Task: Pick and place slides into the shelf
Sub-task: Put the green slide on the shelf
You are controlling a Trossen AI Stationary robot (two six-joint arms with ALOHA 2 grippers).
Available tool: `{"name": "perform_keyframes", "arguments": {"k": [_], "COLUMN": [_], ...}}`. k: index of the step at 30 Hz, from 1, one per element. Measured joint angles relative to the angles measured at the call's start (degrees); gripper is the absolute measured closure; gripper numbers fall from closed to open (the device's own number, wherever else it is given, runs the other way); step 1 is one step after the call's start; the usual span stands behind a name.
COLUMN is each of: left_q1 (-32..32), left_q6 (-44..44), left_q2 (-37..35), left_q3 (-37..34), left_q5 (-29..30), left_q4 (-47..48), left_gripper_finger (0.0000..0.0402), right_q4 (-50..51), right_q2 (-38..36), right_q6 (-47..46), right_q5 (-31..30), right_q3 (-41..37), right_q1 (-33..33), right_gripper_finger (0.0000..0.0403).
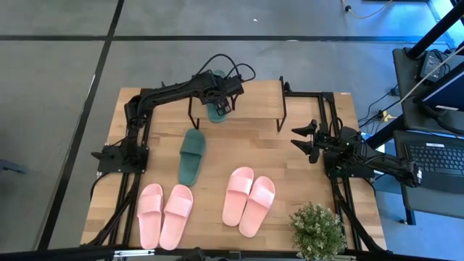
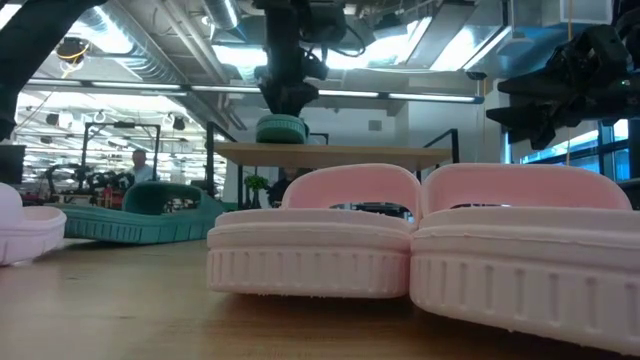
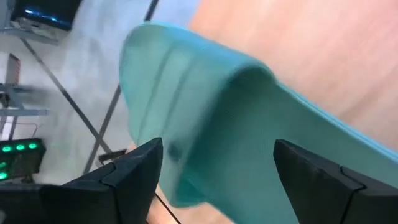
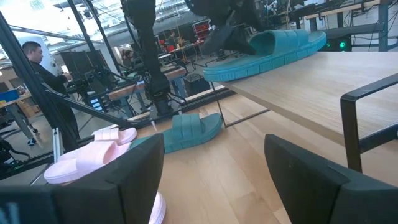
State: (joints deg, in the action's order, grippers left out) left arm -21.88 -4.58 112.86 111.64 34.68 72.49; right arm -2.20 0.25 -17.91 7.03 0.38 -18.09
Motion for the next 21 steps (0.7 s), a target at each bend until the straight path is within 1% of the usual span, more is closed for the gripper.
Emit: {"name": "perform_keyframes", "arguments": {"k": [7,12,19,21], "left_q1": [1.96,4.63,12.11,14.79], "left_q6": [0.26,0.3,1.47,1.69], "left_q2": [-0.81,-4.15,-12.15,-14.12], "left_q3": [0.0,0.0,0.0,0.0], "left_q5": [0.39,0.57,-0.14,-1.23], "left_q4": [1.35,5.21,14.43,14.5], "left_gripper_finger": [0.0103,0.0103,0.0103,0.0103], "right_q4": [0.0,0.0,0.0,-0.01], "right_q2": [0.02,0.01,0.02,0.09], "right_q6": [-0.03,-0.03,-0.05,-0.05], "right_q5": [0.04,0.04,0.1,0.11], "right_q3": [0.0,0.0,0.0,0.0], "right_q1": [0.0,0.02,0.02,0.0], "right_gripper_finger": [0.0126,0.0126,0.0126,0.0126]}}
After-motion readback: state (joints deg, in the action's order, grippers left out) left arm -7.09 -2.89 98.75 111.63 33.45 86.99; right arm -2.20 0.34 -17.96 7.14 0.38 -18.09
